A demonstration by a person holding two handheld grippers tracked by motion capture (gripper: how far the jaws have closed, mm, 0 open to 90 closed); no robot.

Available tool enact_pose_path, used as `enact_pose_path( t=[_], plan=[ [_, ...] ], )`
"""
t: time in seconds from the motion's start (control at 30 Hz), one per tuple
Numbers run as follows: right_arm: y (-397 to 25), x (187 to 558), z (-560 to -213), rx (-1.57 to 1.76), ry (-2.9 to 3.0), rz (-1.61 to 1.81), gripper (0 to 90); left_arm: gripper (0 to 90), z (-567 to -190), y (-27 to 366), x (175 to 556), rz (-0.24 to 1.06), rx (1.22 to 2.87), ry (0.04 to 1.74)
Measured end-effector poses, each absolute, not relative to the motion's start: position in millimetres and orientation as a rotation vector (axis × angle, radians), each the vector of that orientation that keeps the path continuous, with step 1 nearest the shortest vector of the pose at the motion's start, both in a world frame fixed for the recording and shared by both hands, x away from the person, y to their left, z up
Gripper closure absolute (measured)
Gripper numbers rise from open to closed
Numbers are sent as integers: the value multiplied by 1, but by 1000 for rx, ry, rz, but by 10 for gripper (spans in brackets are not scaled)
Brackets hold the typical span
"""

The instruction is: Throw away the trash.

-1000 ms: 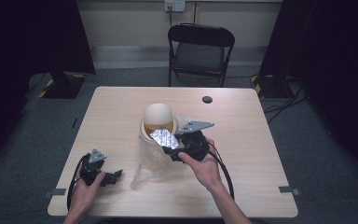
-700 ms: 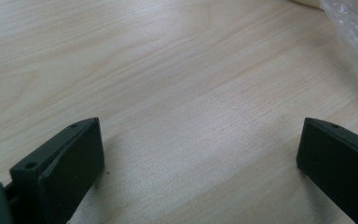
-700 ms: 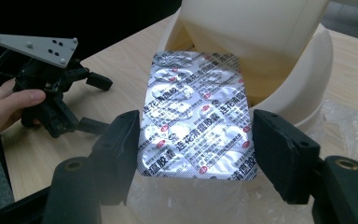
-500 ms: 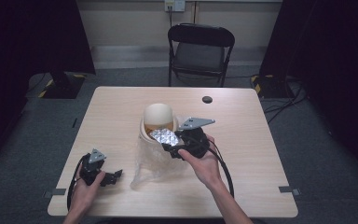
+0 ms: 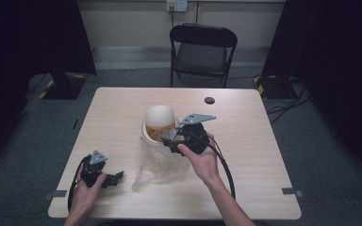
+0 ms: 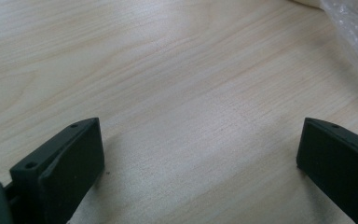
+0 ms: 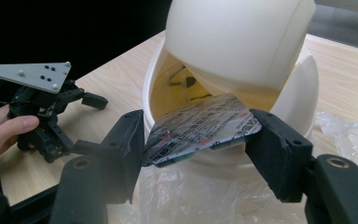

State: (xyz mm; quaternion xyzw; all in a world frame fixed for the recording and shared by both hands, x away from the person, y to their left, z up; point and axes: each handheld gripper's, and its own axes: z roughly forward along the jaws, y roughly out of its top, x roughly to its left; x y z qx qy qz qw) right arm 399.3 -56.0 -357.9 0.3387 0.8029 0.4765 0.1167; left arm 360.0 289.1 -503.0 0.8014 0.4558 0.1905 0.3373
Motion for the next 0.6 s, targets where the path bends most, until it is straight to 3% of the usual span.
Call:
enact_pose_path(
  t=[0.6],
  plan=[
    [-37,414,-361,1011,2356,1380,457,3,-503,289,360,494,2086,1190]
  ],
)
